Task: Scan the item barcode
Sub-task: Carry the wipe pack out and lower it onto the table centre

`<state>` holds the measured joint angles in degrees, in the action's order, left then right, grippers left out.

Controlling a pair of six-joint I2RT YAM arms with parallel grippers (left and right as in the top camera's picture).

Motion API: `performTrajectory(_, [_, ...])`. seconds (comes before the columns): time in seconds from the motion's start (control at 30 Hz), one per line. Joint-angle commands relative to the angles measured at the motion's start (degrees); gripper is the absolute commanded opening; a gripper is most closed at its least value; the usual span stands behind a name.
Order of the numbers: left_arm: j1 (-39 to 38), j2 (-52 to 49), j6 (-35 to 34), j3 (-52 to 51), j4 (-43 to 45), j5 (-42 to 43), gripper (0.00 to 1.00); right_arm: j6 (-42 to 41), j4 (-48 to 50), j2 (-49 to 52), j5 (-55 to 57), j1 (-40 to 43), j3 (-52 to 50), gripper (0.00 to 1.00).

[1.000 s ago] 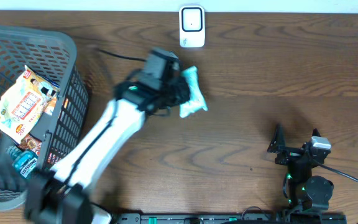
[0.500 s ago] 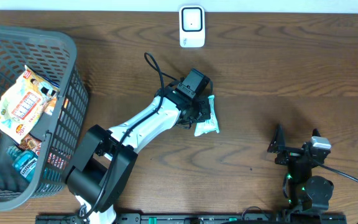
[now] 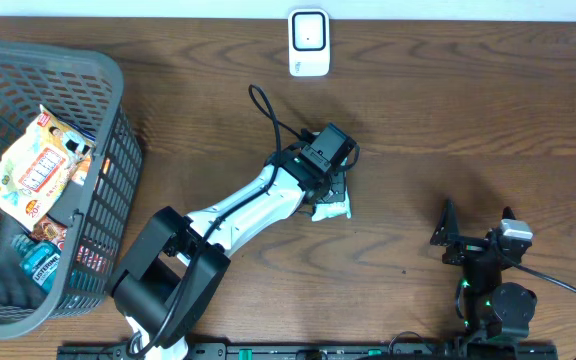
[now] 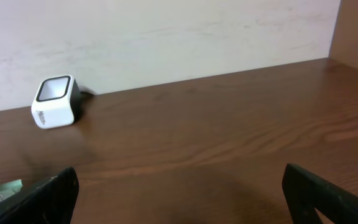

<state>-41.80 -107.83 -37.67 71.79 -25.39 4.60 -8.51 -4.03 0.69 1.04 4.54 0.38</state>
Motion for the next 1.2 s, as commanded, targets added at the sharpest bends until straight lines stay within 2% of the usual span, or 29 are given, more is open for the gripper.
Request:
performTrajectory(0.0, [0.09, 0.61, -0.76, -0.76, 0.22, -2.75, 0.09, 0.44, -0.2, -0.37, -0.11, 0.09, -0.07, 0.99])
performTrajectory(0.1, [0.09, 0.52, -0.76, -0.76, 0.24, -2.84, 0.13, 0.42, -0.2, -0.37, -0.11, 0.09, -0.07, 0.99])
performTrajectory(0.43, [0.09, 0.28, -1.29, -2.95, 2.03, -4.24, 0.13, 0.42, -0.2, -0.37, -0.11, 0.09, -0.07, 0.99])
performTrajectory(0.6, [0.09, 0.28, -1.42, -3.02, 2.19, -4.24, 0.17, 0.44, -0.2, -0.37, -0.11, 0.09, -0.07, 0.99])
performTrajectory(0.67, [0.09, 0.28, -1.42, -3.02, 2.14, -4.24, 0.27, 0.42, -0.2, -0.37, -0.11, 0.09, -0.07, 0.99])
performTrajectory(0.9, [0.09, 0.31, -2.08, -2.99, 1.46, -3.65, 0.43, 0.42, -0.2, -0.37, -0.11, 0.09, -0.07, 0.99])
performTrajectory(1.03, [0.09, 1.79, -2.05, -2.93, 1.11, -3.61, 0.74, 0.42, -0.2, -0.37, -0.11, 0.09, -0.07, 0.99])
performTrajectory(1.17, [0.42, 6.38, -0.48, -2.6, -0.31, -3.87, 0.9, 0.42, -0.2, -0.37, -0.11, 0.09, -0.07, 0.99])
